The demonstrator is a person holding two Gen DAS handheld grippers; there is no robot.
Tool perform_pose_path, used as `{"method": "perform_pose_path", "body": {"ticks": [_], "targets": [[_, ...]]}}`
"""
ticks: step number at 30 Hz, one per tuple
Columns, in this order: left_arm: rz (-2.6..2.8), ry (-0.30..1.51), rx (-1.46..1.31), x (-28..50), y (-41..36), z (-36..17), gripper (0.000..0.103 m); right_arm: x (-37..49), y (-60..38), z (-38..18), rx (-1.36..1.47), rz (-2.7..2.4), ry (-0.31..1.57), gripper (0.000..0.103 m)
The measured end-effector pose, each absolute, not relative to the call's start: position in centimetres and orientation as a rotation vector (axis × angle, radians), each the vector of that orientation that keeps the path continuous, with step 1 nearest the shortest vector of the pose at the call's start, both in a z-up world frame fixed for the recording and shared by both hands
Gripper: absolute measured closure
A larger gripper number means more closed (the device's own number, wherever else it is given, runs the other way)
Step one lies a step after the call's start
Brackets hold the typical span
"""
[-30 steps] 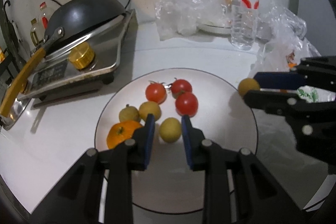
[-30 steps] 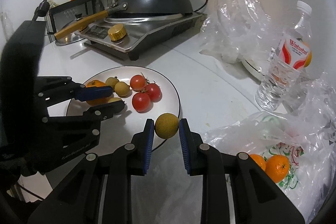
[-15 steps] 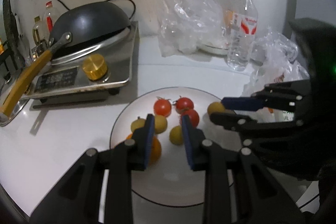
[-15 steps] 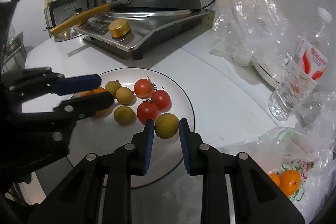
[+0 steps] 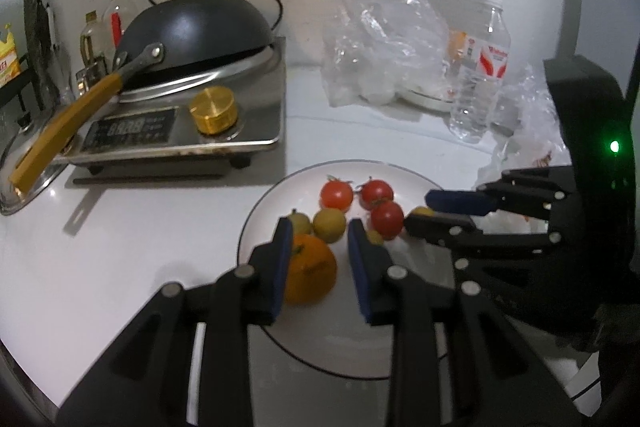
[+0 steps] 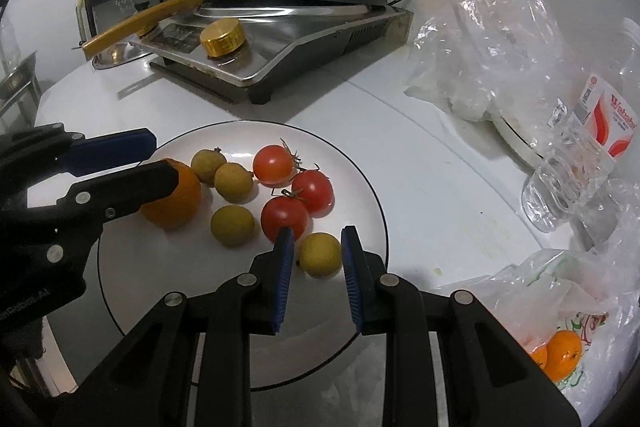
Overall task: Organize fruits
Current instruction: 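Lower both yellow-green fruits onto the plate and open both grippers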
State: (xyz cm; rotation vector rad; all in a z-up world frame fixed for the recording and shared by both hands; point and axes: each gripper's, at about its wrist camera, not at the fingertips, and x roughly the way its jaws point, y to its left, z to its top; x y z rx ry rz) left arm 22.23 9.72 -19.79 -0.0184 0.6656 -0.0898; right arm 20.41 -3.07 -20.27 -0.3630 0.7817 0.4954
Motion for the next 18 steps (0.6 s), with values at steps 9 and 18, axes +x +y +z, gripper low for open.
{"method": "perform_pose_path", "body": {"ticks": [9, 18], "targets": [[-0.065, 0.662, -0.04, 21.8, 10.3, -19.9, 0.061, 20.1, -3.0, -20.2, -0.36, 0.497, 0.779, 0.077], [-0.035, 0.651, -0.064, 21.1, 10.8, -19.6, 0.045, 19.4, -3.1, -19.5, -0.343, 0.499, 0.771, 0.077]]}}
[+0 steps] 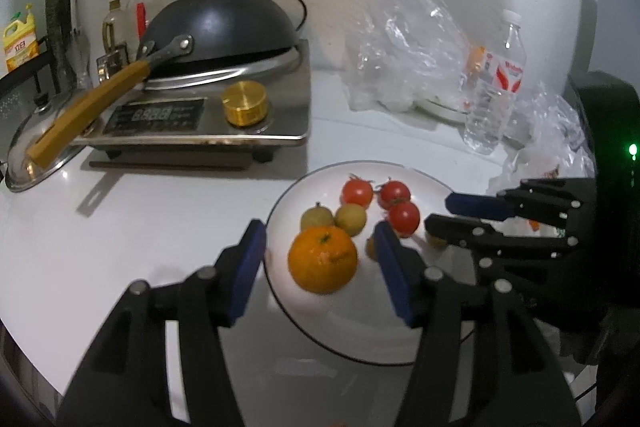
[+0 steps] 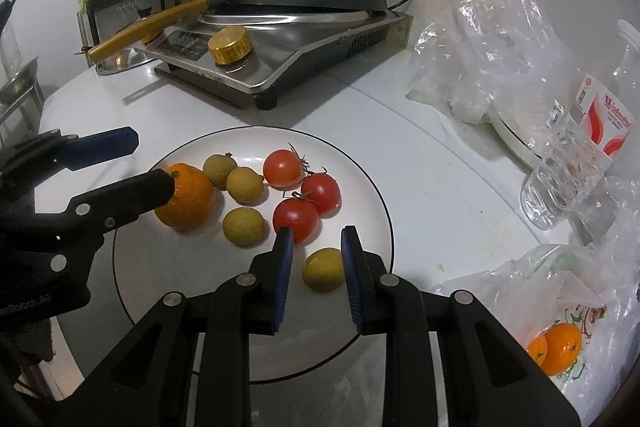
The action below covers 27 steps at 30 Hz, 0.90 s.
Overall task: Organize fruits
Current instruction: 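Lower both yellow-green fruits onto the plate and open both grippers, then move both open grippers back over the fruit bag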
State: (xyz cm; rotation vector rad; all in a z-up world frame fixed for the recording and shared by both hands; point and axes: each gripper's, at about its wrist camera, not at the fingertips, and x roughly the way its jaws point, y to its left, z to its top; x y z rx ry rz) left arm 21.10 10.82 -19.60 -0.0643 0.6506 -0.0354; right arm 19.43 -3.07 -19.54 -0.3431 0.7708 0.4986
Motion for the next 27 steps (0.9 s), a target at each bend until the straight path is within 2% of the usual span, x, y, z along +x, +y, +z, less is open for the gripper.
{"method": "perform_pose_path", "body": {"ticks": [11, 13, 17, 19, 24, 27], "targets": [[-0.045, 0.639, -0.054, 20.0, 9.8, -18.9, 0.043, 18.1, -4.0, -18.3, -0.325, 0.493, 0.751, 0.076], [-0.05, 0.638, -0.061, 19.8, 9.6, -18.8, 0.036, 17.8, -4.2, -18.1, -0.324, 0.492, 0.749, 0.076], [-0.066, 0.632, -0.058, 19.3, 8.8, -18.5, 0.034, 17.1, -4.6, -17.6, -0.319, 0.49, 0.737, 0.075], [-0.069, 0.629, -0.053, 19.1, 8.5, -18.3, 0.033, 16.8, -5.0, -17.3, -0.313, 0.49, 0.731, 0.067], [-0.069, 0.619, -0.055, 18.5, 7.9, -17.8, 0.031, 15.9, -6.0, -16.5, -0.296, 0.493, 0.715, 0.056], [-0.078, 0.617, -0.061, 18.1, 7.3, -17.5, 0.03, 15.2, -6.8, -15.8, -0.288, 0.489, 0.699, 0.055]]}}
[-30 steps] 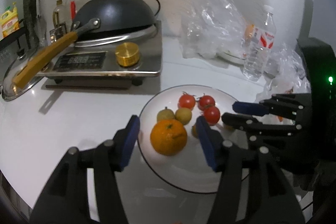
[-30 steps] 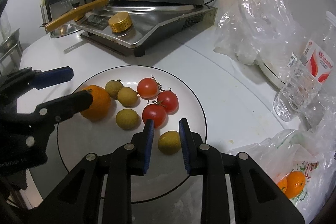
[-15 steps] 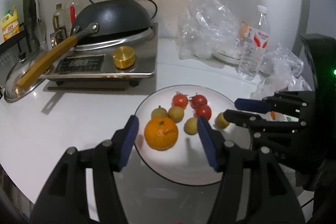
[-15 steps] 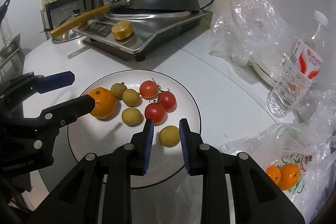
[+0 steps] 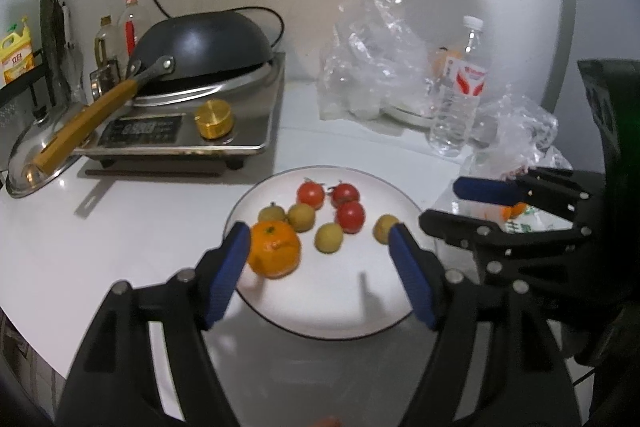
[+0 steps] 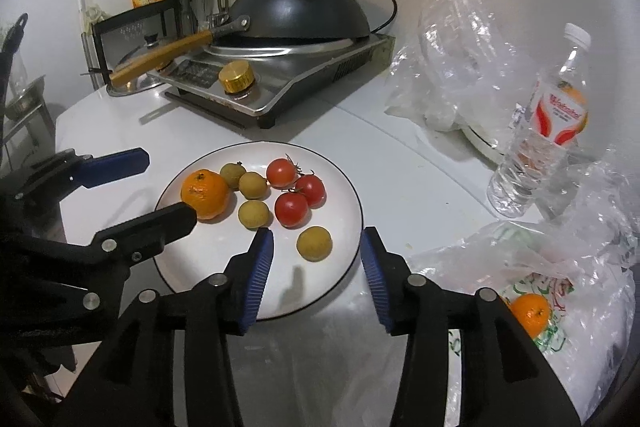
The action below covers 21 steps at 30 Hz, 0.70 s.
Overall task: Organize fruits
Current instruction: 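Move both open grippers back over the fruit bag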
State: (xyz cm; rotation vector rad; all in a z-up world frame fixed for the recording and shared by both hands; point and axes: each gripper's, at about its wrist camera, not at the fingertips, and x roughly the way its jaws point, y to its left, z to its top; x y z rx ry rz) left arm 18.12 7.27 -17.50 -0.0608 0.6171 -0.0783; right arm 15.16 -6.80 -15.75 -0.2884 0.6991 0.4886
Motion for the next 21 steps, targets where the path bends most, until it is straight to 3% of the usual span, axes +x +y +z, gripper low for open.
{"method": "perform_pose_path", "body": {"ticks": [21], "targets": [[-0.186, 0.631, -0.015, 17.4, -1.2, -15.8, 0.03, 12.3, -15.8, -13.5, -0.211, 0.381, 0.644, 0.055]]}}
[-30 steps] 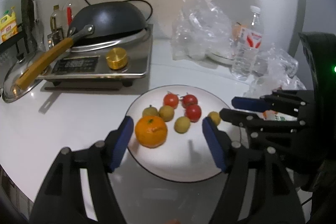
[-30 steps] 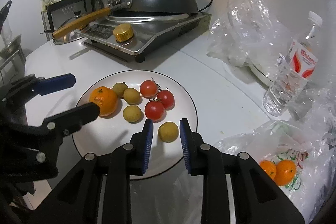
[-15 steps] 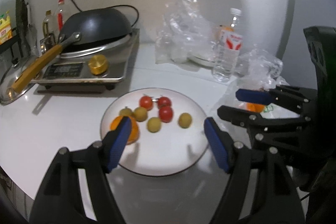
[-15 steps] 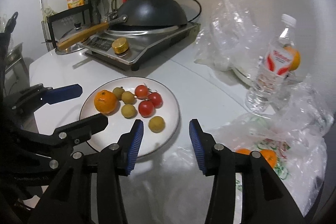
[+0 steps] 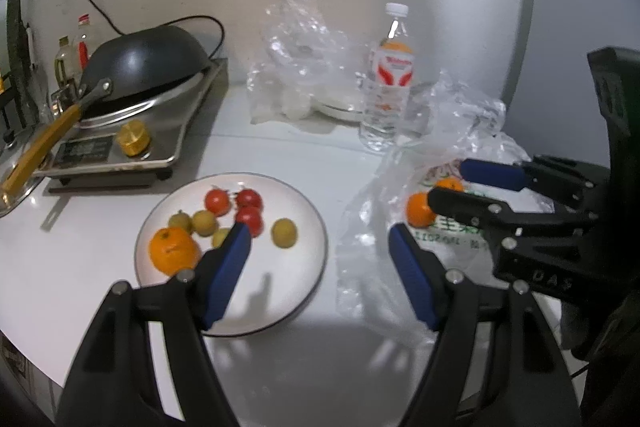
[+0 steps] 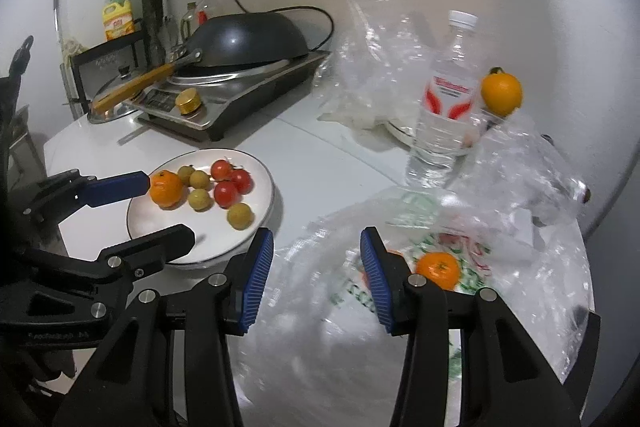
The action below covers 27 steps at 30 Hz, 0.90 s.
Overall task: Organize fruits
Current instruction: 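Move both open grippers back over the fruit bag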
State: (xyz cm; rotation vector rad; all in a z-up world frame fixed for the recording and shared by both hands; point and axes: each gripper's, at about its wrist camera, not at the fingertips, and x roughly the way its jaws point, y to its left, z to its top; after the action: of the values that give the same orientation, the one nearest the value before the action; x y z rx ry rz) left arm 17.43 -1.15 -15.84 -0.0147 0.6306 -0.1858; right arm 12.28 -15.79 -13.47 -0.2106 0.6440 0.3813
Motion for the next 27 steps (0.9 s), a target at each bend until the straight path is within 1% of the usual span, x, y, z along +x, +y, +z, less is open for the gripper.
{"method": "perform_pose_path", "body": {"ticks": [17, 27], "targets": [[-0.238, 0.664, 0.048, 19.8, -7.7, -16.2, 0.03, 12.7, -23.3, -13.6, -0.155, 0.325, 0.65, 0.055], [-0.276, 0.694, 0.1, 21.5, -10.7, -17.7, 0.03, 14.1, -26.1, -14.6, -0.134, 0.304, 0.67, 0.055]]}}
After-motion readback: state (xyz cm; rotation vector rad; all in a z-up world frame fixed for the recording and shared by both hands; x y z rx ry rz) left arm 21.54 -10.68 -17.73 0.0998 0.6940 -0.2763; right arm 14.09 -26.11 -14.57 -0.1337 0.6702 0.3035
